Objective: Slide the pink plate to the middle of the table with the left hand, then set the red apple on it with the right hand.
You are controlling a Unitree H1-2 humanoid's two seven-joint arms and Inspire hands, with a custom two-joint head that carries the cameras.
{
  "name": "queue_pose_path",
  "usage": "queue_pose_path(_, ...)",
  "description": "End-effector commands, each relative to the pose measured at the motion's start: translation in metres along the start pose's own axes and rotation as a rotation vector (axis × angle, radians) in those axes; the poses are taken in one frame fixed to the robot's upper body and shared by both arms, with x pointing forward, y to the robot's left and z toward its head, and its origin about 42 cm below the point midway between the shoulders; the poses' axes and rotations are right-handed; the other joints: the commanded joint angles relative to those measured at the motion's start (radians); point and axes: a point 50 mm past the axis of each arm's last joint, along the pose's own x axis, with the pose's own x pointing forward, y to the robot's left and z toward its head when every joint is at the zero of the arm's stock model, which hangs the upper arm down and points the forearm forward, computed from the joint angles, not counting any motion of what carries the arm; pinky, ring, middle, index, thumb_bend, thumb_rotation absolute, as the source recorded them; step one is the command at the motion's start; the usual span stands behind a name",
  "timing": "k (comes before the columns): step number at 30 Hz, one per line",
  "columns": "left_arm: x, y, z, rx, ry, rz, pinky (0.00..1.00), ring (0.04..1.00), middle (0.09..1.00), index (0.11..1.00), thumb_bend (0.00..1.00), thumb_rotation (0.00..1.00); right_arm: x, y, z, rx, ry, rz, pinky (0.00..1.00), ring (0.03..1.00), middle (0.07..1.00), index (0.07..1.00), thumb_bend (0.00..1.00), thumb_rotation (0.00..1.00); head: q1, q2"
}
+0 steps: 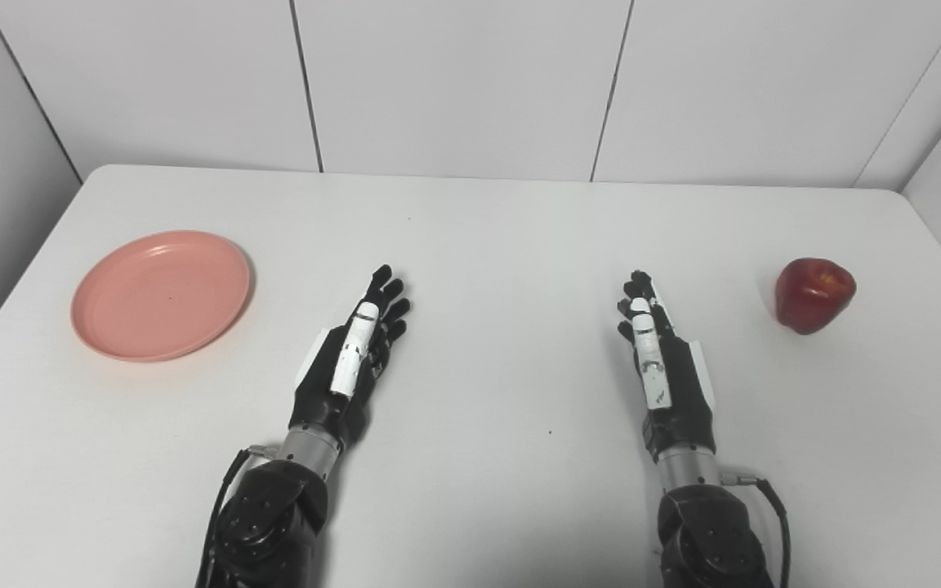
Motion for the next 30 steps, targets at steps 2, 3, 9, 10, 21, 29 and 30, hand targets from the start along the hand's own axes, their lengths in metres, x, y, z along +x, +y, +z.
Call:
queue_pose_path(2, 0.0042, -0.0052, 0.0146, 0.000, -0.070, -0.020, 1.00, 0.978, 0.996, 0.989, 0.43, 1.00, 0.0081, 0.0019, 0.0179, 0.004, -0.099, 0.003, 0.94, 0.936, 0.945, 0.944, 0.23, 1.00, 0.000, 0.001)
queue_pose_path(3, 0.0042, -0.0051, 0.0145, 0.000, -0.069, -0.020, 1.00, 0.979, 0.995, 0.988, 0.42, 1.00, 0.0081, 0.0019, 0.0178, 0.003, -0.100, 0.003, 0.93, 0.934, 0.944, 0.944, 0.23, 1.00, 0.000, 0.001)
queue_pose_path(9, 0.0046, -0.0048, 0.0144, 0.000, -0.069, -0.017, 1.00, 0.978, 0.995, 0.988, 0.43, 1.00, 0.0084, 0.0019, 0.0176, 0.017, -0.091, 0.006, 0.94, 0.934, 0.942, 0.942, 0.22, 1.00, 0.001, -0.002)
queue_pose_path(10, 0.0045, -0.0048, 0.0143, 0.000, -0.068, -0.016, 1.00, 0.977, 0.994, 0.987, 0.43, 1.00, 0.0084, 0.0019, 0.0177, 0.017, -0.091, 0.005, 0.94, 0.935, 0.941, 0.942, 0.22, 1.00, 0.001, -0.002)
queue_pose_path(21, 0.0050, -0.0048, 0.0137, -0.003, -0.069, -0.018, 1.00, 0.978, 0.994, 0.986, 0.43, 1.00, 0.0087, 0.0014, 0.0161, 0.014, -0.093, 0.003, 0.93, 0.933, 0.942, 0.941, 0.21, 1.00, 0.003, -0.009)
queue_pose_path(29, 0.0042, -0.0063, 0.0144, -0.004, -0.070, -0.017, 1.00, 0.977, 0.993, 0.987, 0.43, 1.00, 0.0079, 0.0014, 0.0170, 0.023, -0.095, 0.003, 0.93, 0.938, 0.946, 0.946, 0.21, 1.00, 0.005, -0.007)
queue_pose_path(30, 0.0042, -0.0063, 0.0143, -0.004, -0.069, -0.018, 1.00, 0.977, 0.994, 0.987, 0.43, 1.00, 0.0081, 0.0012, 0.0169, 0.019, -0.097, 0.003, 0.93, 0.938, 0.946, 0.946, 0.22, 1.00, 0.004, -0.007)
